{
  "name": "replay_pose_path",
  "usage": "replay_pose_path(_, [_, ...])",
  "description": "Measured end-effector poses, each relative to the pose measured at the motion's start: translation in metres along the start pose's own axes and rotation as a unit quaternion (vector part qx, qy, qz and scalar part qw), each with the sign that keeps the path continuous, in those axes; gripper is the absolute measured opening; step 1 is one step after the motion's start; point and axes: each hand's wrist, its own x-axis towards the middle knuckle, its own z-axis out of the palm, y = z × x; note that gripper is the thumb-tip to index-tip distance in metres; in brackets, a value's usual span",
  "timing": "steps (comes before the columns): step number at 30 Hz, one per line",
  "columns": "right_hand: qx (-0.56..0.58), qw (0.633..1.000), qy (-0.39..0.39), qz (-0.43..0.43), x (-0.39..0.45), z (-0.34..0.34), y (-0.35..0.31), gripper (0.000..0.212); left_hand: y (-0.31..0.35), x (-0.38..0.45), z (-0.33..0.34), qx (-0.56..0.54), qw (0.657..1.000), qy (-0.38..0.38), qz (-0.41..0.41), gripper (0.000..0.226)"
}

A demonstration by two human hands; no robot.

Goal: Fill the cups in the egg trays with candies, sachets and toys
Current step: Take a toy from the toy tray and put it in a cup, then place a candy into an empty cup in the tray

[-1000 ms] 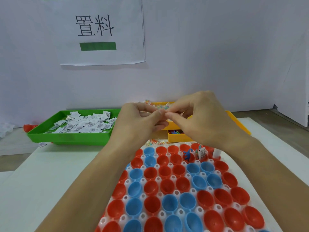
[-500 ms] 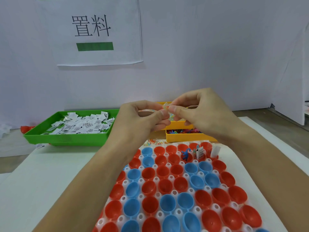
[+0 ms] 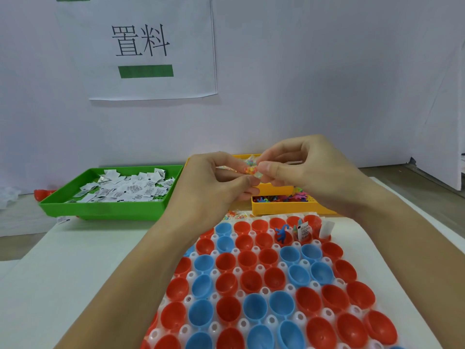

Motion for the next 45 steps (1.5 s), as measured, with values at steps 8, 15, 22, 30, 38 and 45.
replay_pose_path(8, [0.017,1.000,-0.008,0.007,0.000,-0.002,0.003,0.004,-0.004,0.001,0.001,0.062,0.998,-0.007,-0.009,0.011])
replay_pose_path(15, [-0.226,0.967,-0.110,0.033,0.002,-0.015,0.013,0.017,-0.011,0.007,-0.017,0.204,0.978,0.011,-0.038,0.011])
replay_pose_path(22, [-0.304,0.934,-0.180,0.056,0.000,-0.003,0.021,0.017,-0.017,0.014,-0.049,0.202,0.974,0.079,-0.059,0.003])
replay_pose_path(30, [-0.319,0.921,-0.209,0.077,-0.003,0.008,0.024,0.019,-0.034,0.017,-0.096,0.202,0.962,0.163,-0.088,0.005])
replay_pose_path(38, [-0.325,0.919,-0.210,0.081,-0.003,0.006,0.021,0.024,-0.045,0.015,-0.131,0.180,0.949,0.237,-0.099,0.010])
replay_pose_path(45, [-0.314,0.923,-0.210,0.076,-0.003,0.006,0.019,0.022,-0.047,0.017,-0.129,0.182,0.952,0.226,-0.098,0.009])
